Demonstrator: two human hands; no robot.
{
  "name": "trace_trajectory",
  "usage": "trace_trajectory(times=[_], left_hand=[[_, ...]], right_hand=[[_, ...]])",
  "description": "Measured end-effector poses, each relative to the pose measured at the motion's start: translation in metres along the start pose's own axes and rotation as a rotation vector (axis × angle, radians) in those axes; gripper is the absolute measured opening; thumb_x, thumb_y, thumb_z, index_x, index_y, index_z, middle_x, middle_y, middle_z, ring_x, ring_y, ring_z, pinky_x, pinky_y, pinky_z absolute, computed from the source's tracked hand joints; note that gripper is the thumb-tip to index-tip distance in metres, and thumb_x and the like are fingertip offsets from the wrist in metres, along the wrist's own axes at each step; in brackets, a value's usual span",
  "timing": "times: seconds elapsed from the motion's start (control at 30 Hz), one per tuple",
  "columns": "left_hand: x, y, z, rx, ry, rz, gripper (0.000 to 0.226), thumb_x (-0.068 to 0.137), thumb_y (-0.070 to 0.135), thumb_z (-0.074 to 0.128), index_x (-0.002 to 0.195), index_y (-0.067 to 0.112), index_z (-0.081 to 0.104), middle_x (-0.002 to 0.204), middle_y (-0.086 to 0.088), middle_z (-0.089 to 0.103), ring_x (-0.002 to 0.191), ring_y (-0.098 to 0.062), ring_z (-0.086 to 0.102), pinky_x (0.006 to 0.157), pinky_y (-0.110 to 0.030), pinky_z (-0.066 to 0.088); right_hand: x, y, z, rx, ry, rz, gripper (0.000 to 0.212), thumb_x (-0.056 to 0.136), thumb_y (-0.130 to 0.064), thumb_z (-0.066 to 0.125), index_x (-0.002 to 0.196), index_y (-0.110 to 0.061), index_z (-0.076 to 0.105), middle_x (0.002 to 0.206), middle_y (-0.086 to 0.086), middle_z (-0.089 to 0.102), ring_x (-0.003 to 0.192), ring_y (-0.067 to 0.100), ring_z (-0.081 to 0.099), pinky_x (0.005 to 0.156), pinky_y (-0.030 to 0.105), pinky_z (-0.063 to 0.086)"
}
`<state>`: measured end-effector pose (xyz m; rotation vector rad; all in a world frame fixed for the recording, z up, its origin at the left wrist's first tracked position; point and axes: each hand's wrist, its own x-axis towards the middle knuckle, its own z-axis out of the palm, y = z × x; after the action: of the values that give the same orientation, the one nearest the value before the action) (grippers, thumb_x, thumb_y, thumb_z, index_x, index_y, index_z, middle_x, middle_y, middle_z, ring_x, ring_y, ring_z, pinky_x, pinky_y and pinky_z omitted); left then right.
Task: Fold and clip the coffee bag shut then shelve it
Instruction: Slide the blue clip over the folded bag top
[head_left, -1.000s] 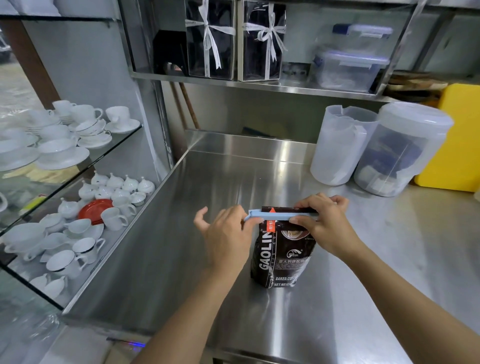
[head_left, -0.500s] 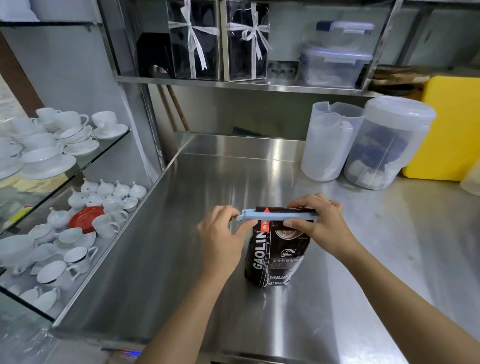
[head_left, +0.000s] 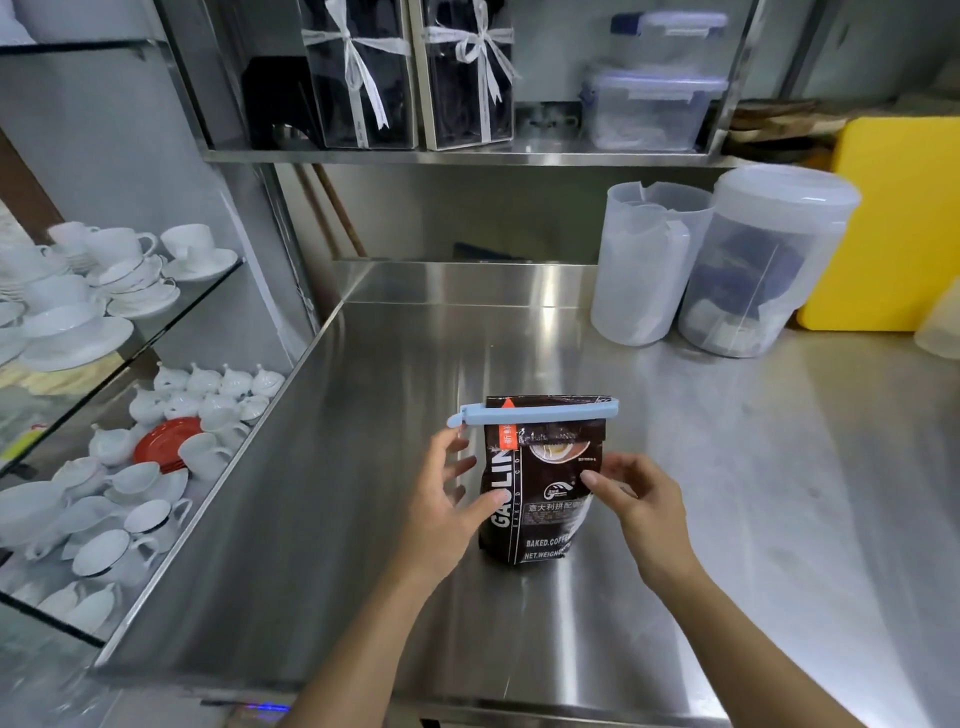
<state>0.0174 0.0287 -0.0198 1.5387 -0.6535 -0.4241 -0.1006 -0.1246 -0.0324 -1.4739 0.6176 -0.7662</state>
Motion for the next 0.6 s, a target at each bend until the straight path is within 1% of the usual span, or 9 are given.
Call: trace_trajectory(times=[0.03, 0.1, 0.17, 0.23, 0.33, 0.4, 0.43, 0.5, 0.6], left_hand=[[-0.001, -0.002, 0.002, -0.004, -0.001, -0.003, 0.070, 0.070, 0.002, 0.072, 0.111, 0.047, 0.040, 0.126, 0.003, 0.049, 0.116, -0.011, 0.051, 0.098, -0.031, 0.043], [-0.002, -0.006, 0.004, -0.019, 0.009, -0.005, 0.071, 0.069, 0.002, 0.072, 0.113, 0.047, 0.039, 0.123, 0.001, 0.052, 0.113, -0.006, 0.054, 0.091, -0.018, 0.045], [-0.003, -0.007, 0.006, 0.027, 0.042, 0.007, 0.072, 0.070, 0.003, 0.073, 0.114, 0.048, 0.037, 0.118, 0.006, 0.056, 0.110, 0.000, 0.053, 0.085, -0.004, 0.041], [-0.004, -0.009, 0.008, 0.118, 0.115, 0.014, 0.069, 0.070, 0.008, 0.075, 0.112, 0.047, 0.037, 0.111, 0.012, 0.057, 0.106, 0.000, 0.054, 0.082, 0.001, 0.037], [-0.010, -0.012, 0.014, 0.296, 0.248, -0.016, 0.051, 0.070, 0.019, 0.076, 0.105, 0.035, 0.043, 0.095, 0.015, 0.058, 0.094, -0.008, 0.056, 0.077, -0.012, 0.039], [-0.013, -0.016, 0.020, 0.415, 0.259, 0.019, 0.038, 0.071, 0.026, 0.074, 0.102, 0.027, 0.052, 0.093, 0.009, 0.062, 0.091, -0.012, 0.056, 0.077, -0.024, 0.041], [-0.013, -0.017, 0.023, 0.457, 0.254, 0.040, 0.034, 0.073, 0.026, 0.073, 0.101, 0.023, 0.056, 0.093, 0.006, 0.063, 0.090, -0.013, 0.056, 0.077, -0.025, 0.041], [-0.013, -0.019, 0.028, 0.494, 0.257, 0.050, 0.026, 0.076, 0.025, 0.069, 0.100, 0.019, 0.060, 0.094, 0.004, 0.061, 0.090, -0.014, 0.056, 0.075, -0.026, 0.042], [-0.011, -0.019, 0.033, 0.476, 0.295, 0.031, 0.024, 0.079, 0.023, 0.067, 0.101, 0.015, 0.061, 0.095, 0.000, 0.060, 0.088, -0.017, 0.056, 0.076, -0.029, 0.044]], right_hand=[[-0.001, 0.002, 0.001, -0.019, 0.001, -0.011, 0.023, 0.074, 0.003, 0.067, 0.071, -0.019, 0.062, 0.067, -0.009, 0.069, 0.064, 0.003, 0.062, 0.064, 0.011, 0.050], [0.000, 0.004, 0.001, -0.049, 0.008, -0.017, 0.024, 0.074, 0.000, 0.069, 0.068, -0.023, 0.064, 0.064, -0.016, 0.069, 0.068, 0.010, 0.062, 0.070, 0.019, 0.050], [0.001, 0.005, 0.001, -0.055, 0.025, -0.018, 0.022, 0.073, -0.003, 0.071, 0.067, -0.024, 0.066, 0.065, -0.017, 0.070, 0.073, 0.018, 0.061, 0.076, 0.032, 0.049], [0.002, 0.005, 0.001, -0.063, 0.042, -0.017, 0.021, 0.072, -0.006, 0.072, 0.066, -0.025, 0.066, 0.067, -0.018, 0.071, 0.073, 0.018, 0.061, 0.078, 0.038, 0.047], [0.003, 0.005, 0.000, -0.079, 0.041, -0.016, 0.019, 0.071, -0.009, 0.074, 0.064, -0.026, 0.066, 0.066, -0.020, 0.070, 0.061, 0.004, 0.057, 0.073, 0.037, 0.044], [0.003, 0.006, 0.000, -0.065, 0.036, -0.023, 0.020, 0.071, -0.008, 0.073, 0.064, -0.025, 0.066, 0.064, -0.020, 0.069, 0.055, -0.002, 0.054, 0.069, 0.032, 0.044], [0.002, 0.006, 0.000, -0.062, 0.032, -0.023, 0.021, 0.072, -0.007, 0.073, 0.065, -0.026, 0.066, 0.065, -0.016, 0.069, 0.056, -0.002, 0.055, 0.069, 0.031, 0.044], [0.000, 0.008, 0.000, -0.055, 0.012, -0.033, 0.025, 0.073, -0.005, 0.071, 0.070, -0.030, 0.066, 0.074, -0.008, 0.069, 0.067, 0.004, 0.061, 0.073, 0.031, 0.047], [-0.005, 0.014, -0.001, -0.096, -0.045, -0.077, 0.035, 0.075, -0.003, 0.069, 0.091, -0.033, 0.063, 0.098, 0.005, 0.064, 0.091, 0.005, 0.061, 0.084, 0.034, 0.049]])
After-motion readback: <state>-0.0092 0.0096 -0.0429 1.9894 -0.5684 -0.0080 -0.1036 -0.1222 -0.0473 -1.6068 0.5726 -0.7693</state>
